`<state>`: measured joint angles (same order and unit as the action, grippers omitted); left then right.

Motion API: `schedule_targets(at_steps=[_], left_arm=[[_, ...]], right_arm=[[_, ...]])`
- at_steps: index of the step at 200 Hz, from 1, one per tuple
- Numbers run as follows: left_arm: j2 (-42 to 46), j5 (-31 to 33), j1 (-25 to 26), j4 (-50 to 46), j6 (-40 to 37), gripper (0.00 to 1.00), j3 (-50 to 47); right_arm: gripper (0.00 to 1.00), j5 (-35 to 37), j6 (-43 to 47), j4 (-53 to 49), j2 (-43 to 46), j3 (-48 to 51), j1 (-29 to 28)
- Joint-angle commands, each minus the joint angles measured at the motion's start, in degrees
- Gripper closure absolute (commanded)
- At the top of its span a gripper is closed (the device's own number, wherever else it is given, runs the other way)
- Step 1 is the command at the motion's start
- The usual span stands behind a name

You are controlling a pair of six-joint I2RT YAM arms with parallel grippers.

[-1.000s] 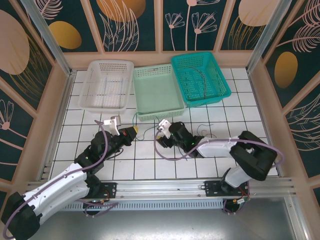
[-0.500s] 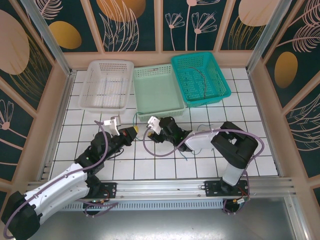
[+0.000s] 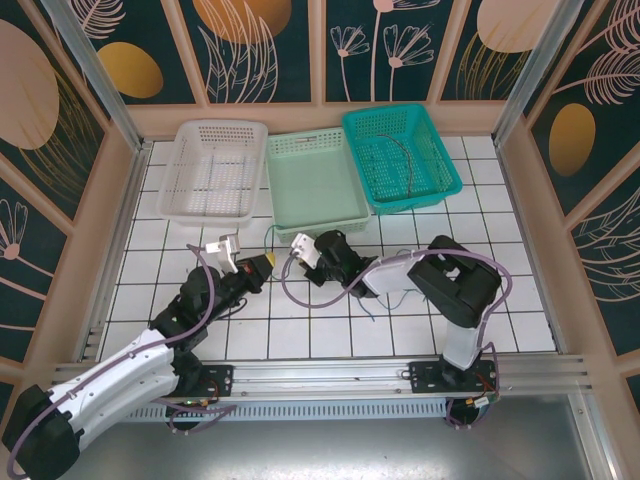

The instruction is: Untangle the cables

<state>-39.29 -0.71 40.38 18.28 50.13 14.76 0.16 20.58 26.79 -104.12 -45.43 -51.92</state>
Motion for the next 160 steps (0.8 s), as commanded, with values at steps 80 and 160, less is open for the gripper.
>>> schedule_targets(at_steps=[80,160], left_arm=[[4.1,19.0,-0.1,-5.2,-7.2,0.97,6.2],[-6.7,34.6,-0.1,-3.5,-31.1,0.49,22.2]], right_arm=[[1.00,-19.1,-10.0,-15.6,13.1,-1.1,-3.9],[1.00,-36.3,-15.9,-19.7,3.6,-18.6,-3.6]])
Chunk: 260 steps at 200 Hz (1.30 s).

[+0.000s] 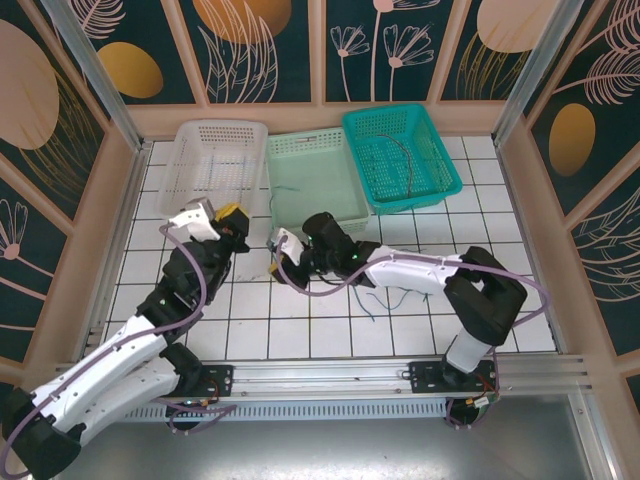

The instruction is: Untangle the cables

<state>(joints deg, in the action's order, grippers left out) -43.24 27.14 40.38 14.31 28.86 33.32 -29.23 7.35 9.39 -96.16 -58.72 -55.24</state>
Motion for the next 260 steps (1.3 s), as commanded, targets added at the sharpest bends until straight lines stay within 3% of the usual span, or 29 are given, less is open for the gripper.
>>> schedule_targets(at_steps=[1,8,14,51,81,138,181,227,249,260], left_arm=[[-2.9,7.0,-0.2,0.6,-10.0,0.48,3.8],[-4.0,8.7,-0.2,0.4,-11.1,0.30,4.8],[-4.8,9.9,-0.3,0.1,-11.7,0.23,5.7],[-6.4,15.8,-0.2,0.0,-16.2,0.11,7.4],[-4.5,23.3,-1.0,-4.1,-16.2,0.09,7.2],[1.8,23.5,-2.1,-11.1,-11.4,0.09,2.1],[3.6,21.2,-2.1,-13.3,-7.6,0.09,-0.7],[3.3,19.7,-2.2,-12.9,-5.9,0.09,-2.5],[3.1,18.9,-2.2,-12.8,-5.0,0.09,-2.9],[3.2,18.6,-2.2,-12.8,-4.5,0.09,-3.1]], right_arm=[[1.00,-6.9,-2.7,-2.4,-4.5,-5.6,-0.3],[1.00,-6.8,-3.3,-3.2,-6.1,-8.0,-0.4],[1.00,-7.3,-3.5,-4.1,-7.4,-10.3,-0.2],[1.00,-11.3,-4.3,-10.0,-16.6,-25.9,2.3],[1.00,-18.6,-9.7,-12.0,-24.4,-39.2,7.3],[1.00,-27.4,-18.7,-20.1,-43.5,-71.8,11.8],[1.00,-30.5,-34.8,-10.2,-53.4,-79.4,14.2],[0.97,-28.7,-41.2,-5.3,-56.8,-80.1,14.2],[0.83,-26.9,-42.3,-6.9,-58.0,-80.4,14.2],[0.67,-26.2,-42.6,-8.0,-58.3,-80.4,14.3]])
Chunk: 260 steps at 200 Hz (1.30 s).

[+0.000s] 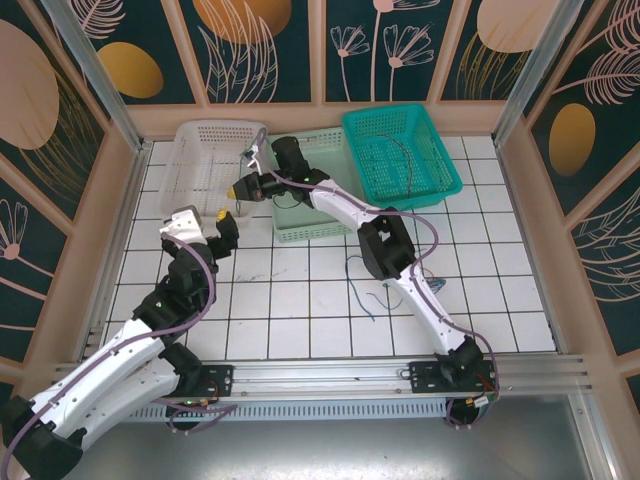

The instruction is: Untangle the cables

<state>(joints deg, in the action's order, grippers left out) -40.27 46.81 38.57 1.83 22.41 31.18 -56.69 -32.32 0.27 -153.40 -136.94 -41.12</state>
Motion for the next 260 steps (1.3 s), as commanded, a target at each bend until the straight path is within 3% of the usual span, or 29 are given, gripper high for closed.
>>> schedule_targets(at_steps=[1,10,27,96,112,138,146,155,166,184,227,243,260], left_arm=[[0.2,-1.1,-0.4,-0.3,2.0,0.09,-0.9],[0.4,-1.2,-0.3,-0.3,2.2,0.09,-1.1],[0.3,-1.3,-0.4,-0.3,2.5,0.09,-1.2],[0.2,-1.4,-0.4,-0.2,2.7,0.09,-0.9],[0.1,-1.7,-0.4,0.1,3.1,0.09,-0.8],[-0.5,-2.0,-0.4,0.7,3.4,0.09,-0.9],[-0.7,-2.1,-0.4,0.6,3.4,0.09,-0.9],[-0.9,-2.2,-0.3,0.5,3.5,0.09,-0.8],[-0.9,-2.3,-0.4,0.4,3.6,0.09,-0.9],[-0.6,-2.4,-0.4,0.1,3.9,0.09,-0.9],[0.8,-1.7,-0.4,-0.7,4.5,0.08,-1.4],[1.7,-1.1,-0.4,-0.8,4.7,0.08,-1.7],[2.8,-0.3,-0.4,-0.7,4.5,0.08,-2.1]], right_arm=[[0.65,1.3,-2.9,1.1,-1.0,-2.2,0.2],[0.49,1.7,-3.1,0.4,-1.0,-2.2,0.1],[0.41,2.1,-3.5,0.2,-0.6,-2.6,0.0],[0.33,9.5,3.8,-10.8,2.6,-4.4,-0.6],[0.37,11.0,5.3,-13.8,2.6,-5.3,-0.8],[0.63,12.4,6.7,-16.0,2.2,-5.4,-1.2],[0.65,12.7,7.2,-16.9,2.0,-5.4,-1.3],[0.62,12.9,7.6,-17.6,1.9,-5.3,-1.6],[0.48,13.4,8.3,-18.4,1.9,-5.4,-1.9],[0.42,13.9,9.5,-19.2,2.3,-5.4,-2.3],[0.41,15.1,10.5,-20.7,3.4,-5.7,-2.9],[0.50,15.5,10.8,-20.8,3.8,-5.7,-3.0],[0.72,15.6,10.8,-20.8,4.0,-5.6,-3.0]])
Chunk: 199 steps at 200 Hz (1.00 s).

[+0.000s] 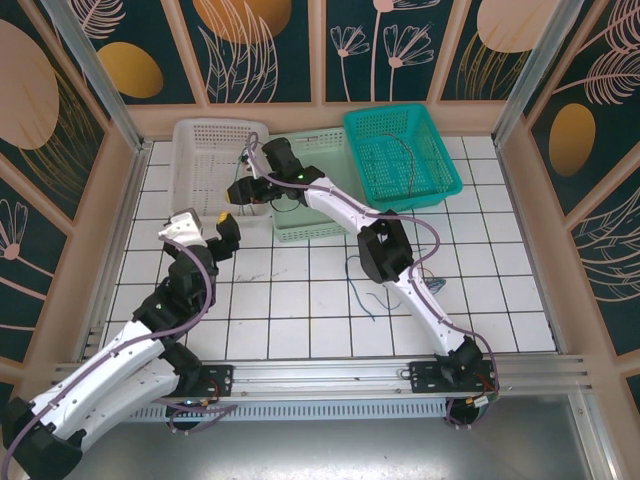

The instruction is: Untangle the cables

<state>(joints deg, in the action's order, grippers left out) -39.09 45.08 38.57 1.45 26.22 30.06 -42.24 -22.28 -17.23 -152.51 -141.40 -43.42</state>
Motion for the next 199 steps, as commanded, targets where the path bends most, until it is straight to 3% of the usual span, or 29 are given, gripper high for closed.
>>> schedule_targets(at_steps=[1,17,40,76,96,125,141,199], left_arm=[[1.7,1.5,-0.4,-0.3,0.7,0.08,-1.0],[2.6,1.6,-0.3,0.1,-0.8,0.09,-0.9],[2.9,0.4,-0.4,2.2,-7.1,0.14,0.7],[0.4,-2.6,-2.1,3.3,-12.7,0.32,6.4],[-3.1,-5.3,-4.2,3.7,-13.6,0.32,8.6],[-10.5,-17.1,-12.7,2.3,-12.1,0.31,12.3],[-13.9,-21.7,-17.9,3.6,-11.4,0.36,13.3],[-26.3,-43.9,-28.7,8.5,-15.3,0.33,17.6]], right_arm=[[0.74,1.2,0.7,-3.2,3.1,-1.2,-0.7],[0.90,1.6,1.0,-3.5,3.2,-1.1,-0.9],[1.00,1.6,1.6,-3.7,3.5,-1.0,-1.1],[1.00,1.6,2.3,-2.6,4.1,-0.8,-1.6],[1.00,1.5,2.9,-2.2,4.7,-0.8,-2.1],[1.00,2.0,4.4,-2.7,6.3,0.4,-2.6],[1.00,1.9,4.8,-2.0,7.8,2.0,-2.8],[1.00,0.3,4.1,0.7,9.2,4.6,-2.9]])
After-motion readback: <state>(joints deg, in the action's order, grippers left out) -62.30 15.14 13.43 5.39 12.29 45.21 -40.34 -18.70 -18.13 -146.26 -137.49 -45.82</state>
